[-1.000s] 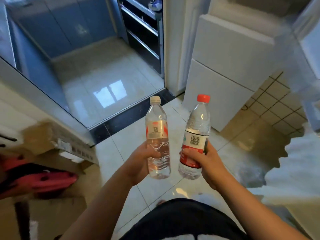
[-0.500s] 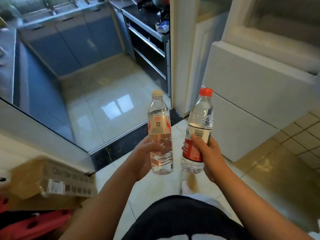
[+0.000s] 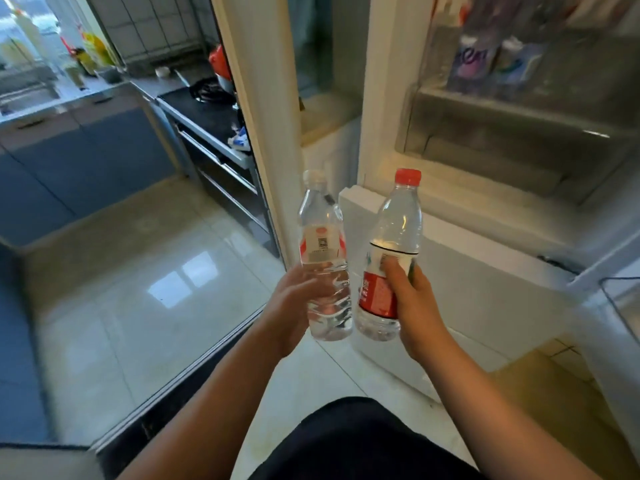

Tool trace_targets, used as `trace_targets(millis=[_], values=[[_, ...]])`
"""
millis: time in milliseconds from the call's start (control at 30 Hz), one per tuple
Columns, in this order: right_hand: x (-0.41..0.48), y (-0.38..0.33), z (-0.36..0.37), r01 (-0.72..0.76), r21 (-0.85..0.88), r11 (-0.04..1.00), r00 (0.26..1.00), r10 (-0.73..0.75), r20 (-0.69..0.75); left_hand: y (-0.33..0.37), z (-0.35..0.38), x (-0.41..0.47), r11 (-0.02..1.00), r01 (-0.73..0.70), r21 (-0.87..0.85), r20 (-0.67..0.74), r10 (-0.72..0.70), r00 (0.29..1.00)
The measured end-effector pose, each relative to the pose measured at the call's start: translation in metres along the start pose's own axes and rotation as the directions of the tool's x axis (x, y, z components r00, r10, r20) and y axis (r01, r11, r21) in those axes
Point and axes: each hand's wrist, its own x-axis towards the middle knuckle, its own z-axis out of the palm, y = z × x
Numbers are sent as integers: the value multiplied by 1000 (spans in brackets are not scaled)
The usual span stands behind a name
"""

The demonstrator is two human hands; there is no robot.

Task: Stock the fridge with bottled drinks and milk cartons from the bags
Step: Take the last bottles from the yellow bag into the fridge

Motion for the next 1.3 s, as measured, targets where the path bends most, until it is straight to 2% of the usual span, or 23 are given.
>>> trace_targets(millis=[167,333,600,800,933,1100,1200,1300], values=[[32,-36,-28,100,4,995,983,-98,-157,30,44,62,988,-91,123,107,78,991],[55,-76,-54,228,-54,972,934,-234,-269,56,91,117,965,-172,199,228,125,966],[98,-133,-87,348,-148,926,792,-375,-482,108,155,197,903,-303,306,388,172,905],[141,-175,-112,409,-227,884,679,-461,-571,154,193,254,852,-419,313,502,226,835],[164,-195,-128,438,-325,838,570,-539,-620,172,220,284,831,-479,283,543,272,794],[185,-216,-147,461,-442,770,436,-630,-642,178,254,312,736,-613,287,551,397,735],[193,-224,-156,505,-473,722,379,-678,-630,173,271,318,709,-656,258,515,473,715],[200,-228,-165,541,-484,688,365,-711,-601,161,286,325,682,-677,277,445,534,719]])
